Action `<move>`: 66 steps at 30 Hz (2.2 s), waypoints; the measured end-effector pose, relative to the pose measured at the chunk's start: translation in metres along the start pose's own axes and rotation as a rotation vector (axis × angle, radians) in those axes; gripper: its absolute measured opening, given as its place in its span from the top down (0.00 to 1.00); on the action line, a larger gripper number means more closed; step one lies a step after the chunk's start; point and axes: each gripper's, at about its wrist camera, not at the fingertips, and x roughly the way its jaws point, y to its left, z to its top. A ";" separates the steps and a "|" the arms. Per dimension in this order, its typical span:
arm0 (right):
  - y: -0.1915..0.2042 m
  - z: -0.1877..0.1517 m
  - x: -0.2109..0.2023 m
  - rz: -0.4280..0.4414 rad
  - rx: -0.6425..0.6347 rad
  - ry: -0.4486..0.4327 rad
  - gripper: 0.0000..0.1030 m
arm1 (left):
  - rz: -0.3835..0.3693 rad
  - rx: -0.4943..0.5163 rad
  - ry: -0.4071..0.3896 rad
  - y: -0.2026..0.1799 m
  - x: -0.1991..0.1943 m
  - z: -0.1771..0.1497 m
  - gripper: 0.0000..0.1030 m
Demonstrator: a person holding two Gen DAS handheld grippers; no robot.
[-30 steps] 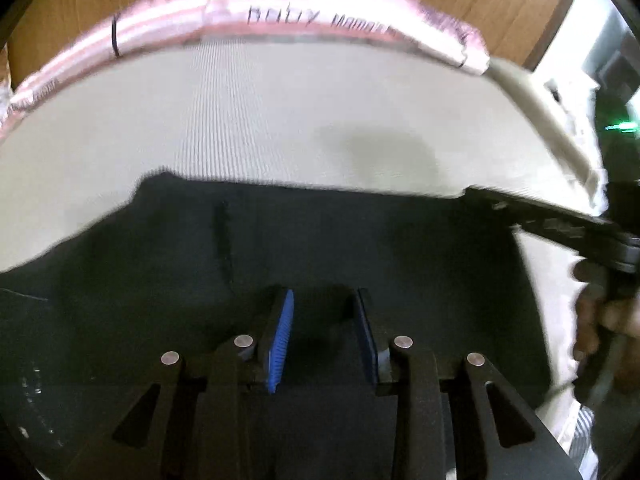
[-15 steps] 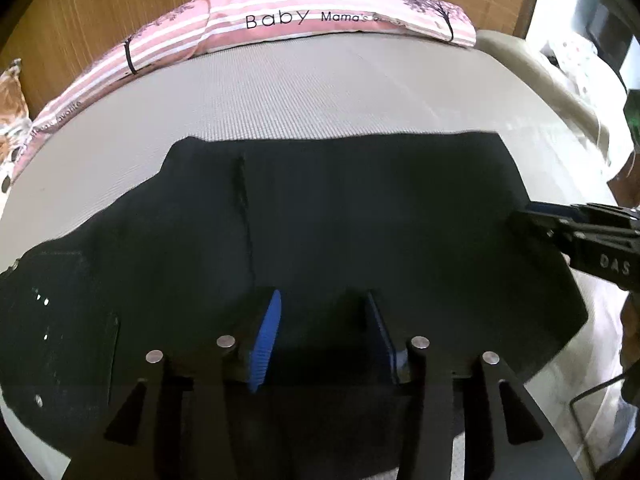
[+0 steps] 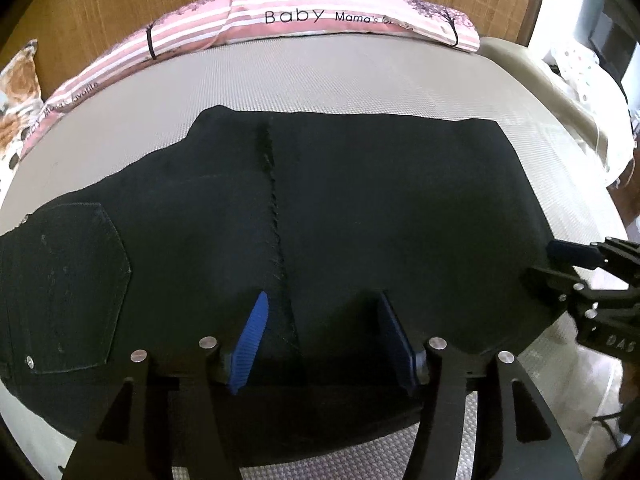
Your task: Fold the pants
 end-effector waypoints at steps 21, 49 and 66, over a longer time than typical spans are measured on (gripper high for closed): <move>0.136 0.023 0.017 0.256 -0.217 0.100 0.51 | -0.089 -0.707 -0.195 0.248 -0.130 -0.063 0.43; 0.172 0.169 0.067 0.252 -0.164 0.000 0.66 | -0.039 -0.436 -0.166 0.238 -0.047 0.025 0.43; 0.169 0.181 0.075 0.255 -0.123 -0.006 0.60 | -0.026 -0.489 -0.187 0.254 -0.066 0.022 0.43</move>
